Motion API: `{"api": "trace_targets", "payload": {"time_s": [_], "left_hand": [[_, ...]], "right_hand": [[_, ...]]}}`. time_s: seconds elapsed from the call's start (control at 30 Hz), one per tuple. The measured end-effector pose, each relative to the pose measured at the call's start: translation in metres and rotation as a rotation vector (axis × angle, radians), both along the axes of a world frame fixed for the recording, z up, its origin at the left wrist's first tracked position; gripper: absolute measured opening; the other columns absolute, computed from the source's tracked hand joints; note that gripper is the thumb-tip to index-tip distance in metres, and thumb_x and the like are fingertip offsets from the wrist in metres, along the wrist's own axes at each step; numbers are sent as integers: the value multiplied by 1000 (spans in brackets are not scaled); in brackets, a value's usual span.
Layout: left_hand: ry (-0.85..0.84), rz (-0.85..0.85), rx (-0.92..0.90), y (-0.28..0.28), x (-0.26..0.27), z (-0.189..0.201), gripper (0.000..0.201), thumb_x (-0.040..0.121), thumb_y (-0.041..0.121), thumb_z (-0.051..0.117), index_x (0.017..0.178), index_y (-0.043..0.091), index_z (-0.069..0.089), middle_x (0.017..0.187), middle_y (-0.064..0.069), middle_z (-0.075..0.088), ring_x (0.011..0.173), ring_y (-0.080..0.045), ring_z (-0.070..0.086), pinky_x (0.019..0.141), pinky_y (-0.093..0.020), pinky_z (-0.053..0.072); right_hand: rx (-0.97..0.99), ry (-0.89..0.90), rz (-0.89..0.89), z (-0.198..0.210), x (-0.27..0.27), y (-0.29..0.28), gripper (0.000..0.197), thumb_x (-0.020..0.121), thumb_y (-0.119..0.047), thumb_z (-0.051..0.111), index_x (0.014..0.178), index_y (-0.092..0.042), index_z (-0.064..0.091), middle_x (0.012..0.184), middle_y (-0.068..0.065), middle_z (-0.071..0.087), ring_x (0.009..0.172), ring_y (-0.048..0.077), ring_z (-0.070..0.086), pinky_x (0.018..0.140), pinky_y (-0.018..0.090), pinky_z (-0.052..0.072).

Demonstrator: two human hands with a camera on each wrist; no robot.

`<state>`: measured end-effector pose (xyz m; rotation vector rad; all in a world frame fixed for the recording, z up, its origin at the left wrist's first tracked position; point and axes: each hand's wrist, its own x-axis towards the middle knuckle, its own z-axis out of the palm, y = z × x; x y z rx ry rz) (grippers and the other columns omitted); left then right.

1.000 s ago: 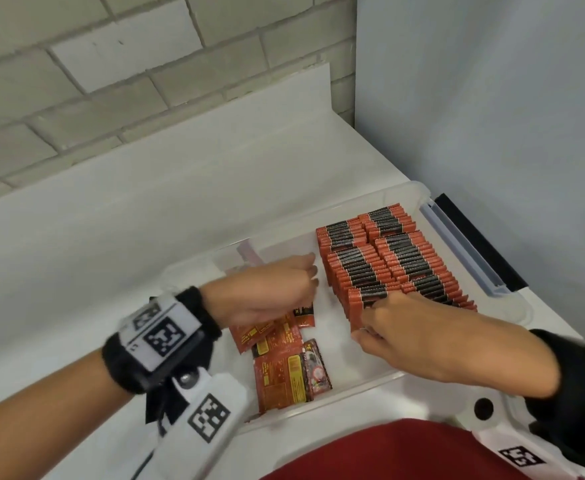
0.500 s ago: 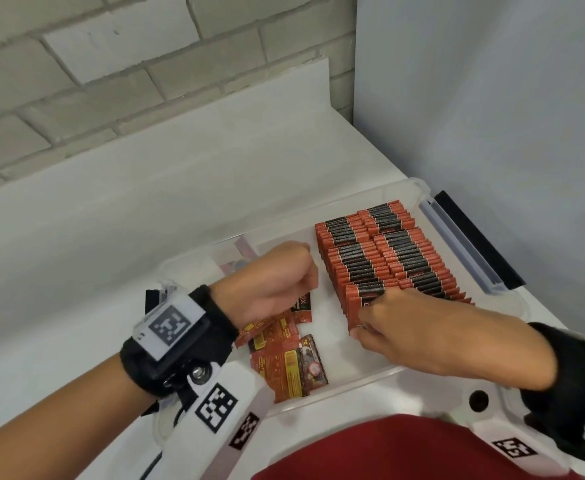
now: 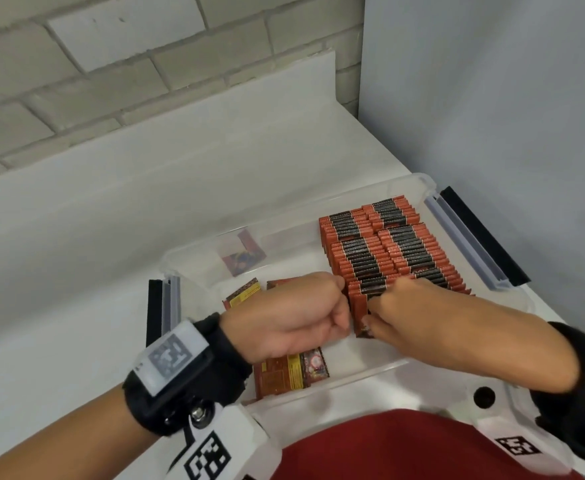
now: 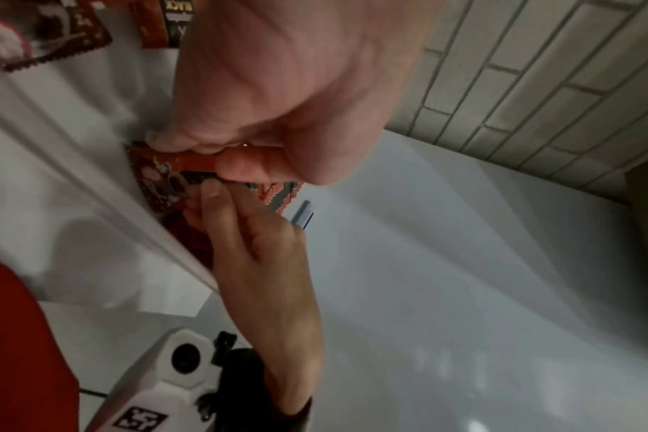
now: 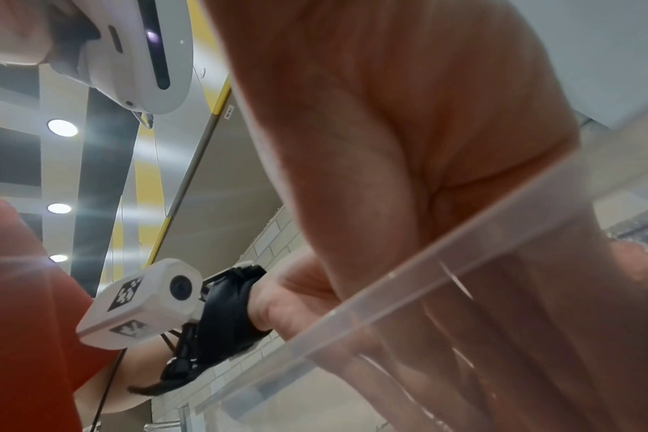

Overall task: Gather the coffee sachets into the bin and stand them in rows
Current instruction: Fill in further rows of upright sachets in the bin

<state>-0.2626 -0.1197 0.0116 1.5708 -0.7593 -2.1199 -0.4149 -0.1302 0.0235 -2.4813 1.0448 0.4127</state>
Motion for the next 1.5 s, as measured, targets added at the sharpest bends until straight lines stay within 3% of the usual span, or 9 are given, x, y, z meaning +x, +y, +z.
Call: {"api": "trace_targets", "payload": {"time_s": [0.17, 0.3, 0.43, 0.57, 0.77, 0.87, 1.0, 1.23, 1.5], "left_hand": [[-122, -5, -44, -5, 19, 8, 46, 84, -22, 31, 109, 13, 48, 91, -8, 47, 93, -14, 46, 79, -20, 40], [-436, -218, -202, -10, 59, 26, 66, 88, -13, 42, 147, 16, 33, 150, -2, 36, 139, -15, 32, 101, -22, 40], [-762, -465, -249, -14, 84, 32, 59, 93, 0, 41, 147, 25, 35, 159, 3, 22, 145, -15, 19, 100, -18, 25], [-809, -646, -189, -10, 88, 26, 59, 98, 7, 40, 152, 20, 21, 161, 2, 15, 147, -17, 13, 113, -28, 18], [-672, -811, -178, -2, 94, 29, 45, 99, 13, 47, 143, 20, 38, 142, 2, 48, 112, 1, 52, 89, -8, 42], [-626, -909, -163, 2, 98, 32, 62, 95, 15, 57, 147, 27, 26, 126, 18, 46, 94, 13, 45, 67, 9, 33], [-683, -1119, -156, 11, 103, 27, 100, 81, 23, 76, 151, 30, 6, 142, 12, 36, 129, -7, 36, 92, -2, 34], [-775, -1288, -179, 11, 102, 13, 133, 74, 29, 82, 145, 32, -29, 145, 7, 22, 134, -20, 35, 108, -33, 39], [-742, -1329, -215, 12, 105, 16, 139, 71, 32, 84, 140, 37, -37, 147, 6, 15, 133, -22, 36, 107, -37, 41]], "right_hand": [[101, -12, -12, 14, 1, -6, 32, 102, -34, 37, 80, -20, 56, 82, -3, 62, 72, 12, 60, 65, 22, 47], [243, -203, -52, 19, 8, -11, 23, 99, -39, 43, 94, -28, 62, 84, -10, 66, 76, 5, 63, 74, 26, 53], [420, -146, -18, 12, 28, -8, 40, 98, -46, 41, 135, -30, 42, 121, -3, 63, 106, 9, 60, 95, 32, 49], [454, -126, 3, 1, 45, -8, 61, 100, -38, 43, 151, -27, 11, 155, -4, 20, 131, 11, 35, 102, 22, 31], [424, 23, -7, -13, 62, -8, 76, 100, -47, 37, 152, -26, -13, 157, 8, -26, 147, 26, -16, 118, 38, 5], [433, 47, 18, -16, 66, -7, 69, 99, -50, 36, 154, -22, 4, 158, 12, -23, 147, 26, -16, 120, 42, 6], [424, 26, 40, -16, 68, -2, 47, 98, -50, 38, 133, -19, 38, 143, 4, 30, 136, 21, 27, 109, 42, 34], [405, -40, 5, -23, 71, -2, 79, 99, -39, 47, 152, -22, -8, 158, 1, -21, 147, 17, -7, 118, 34, 13], [328, -50, -12, -30, 74, 0, 89, 94, -35, 56, 151, -20, -10, 154, 3, 2, 142, 20, 1, 117, 33, 15]]}}
